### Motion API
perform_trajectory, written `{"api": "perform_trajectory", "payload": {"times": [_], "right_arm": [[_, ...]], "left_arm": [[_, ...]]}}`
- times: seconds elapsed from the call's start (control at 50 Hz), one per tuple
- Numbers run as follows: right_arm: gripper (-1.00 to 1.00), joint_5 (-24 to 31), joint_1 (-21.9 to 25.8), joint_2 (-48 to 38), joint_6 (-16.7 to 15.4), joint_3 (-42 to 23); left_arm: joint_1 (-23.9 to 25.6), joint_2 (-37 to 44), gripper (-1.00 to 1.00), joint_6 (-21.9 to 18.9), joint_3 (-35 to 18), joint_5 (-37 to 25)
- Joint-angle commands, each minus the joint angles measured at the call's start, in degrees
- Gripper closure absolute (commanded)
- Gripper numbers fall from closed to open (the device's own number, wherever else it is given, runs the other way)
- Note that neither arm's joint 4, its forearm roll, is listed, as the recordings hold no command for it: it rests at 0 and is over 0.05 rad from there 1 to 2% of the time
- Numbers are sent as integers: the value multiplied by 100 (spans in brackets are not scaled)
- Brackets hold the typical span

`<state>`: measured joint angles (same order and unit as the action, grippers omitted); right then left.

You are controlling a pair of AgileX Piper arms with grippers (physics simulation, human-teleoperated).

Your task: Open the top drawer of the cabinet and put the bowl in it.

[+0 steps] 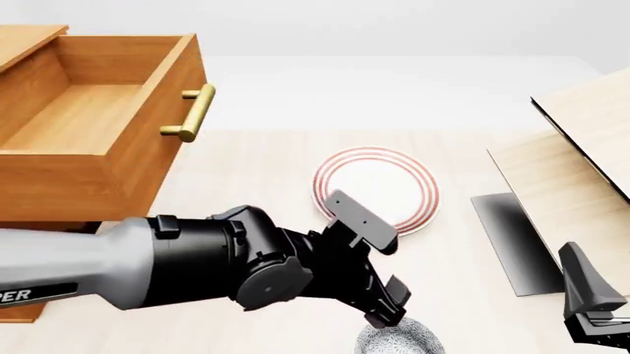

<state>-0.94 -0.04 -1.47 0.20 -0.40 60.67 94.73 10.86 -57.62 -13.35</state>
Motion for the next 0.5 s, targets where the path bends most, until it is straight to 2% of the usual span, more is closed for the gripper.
{"api": "perform_trajectory", "payload": {"times": [0.02, 0.5], "right_arm": [[-100, 22, 1, 32, -4, 8], [-100, 22, 1, 32, -4, 8]], "left_arm": [[69, 235, -100, 140, -3, 95], [94, 601, -100, 267, 74, 365]]}}
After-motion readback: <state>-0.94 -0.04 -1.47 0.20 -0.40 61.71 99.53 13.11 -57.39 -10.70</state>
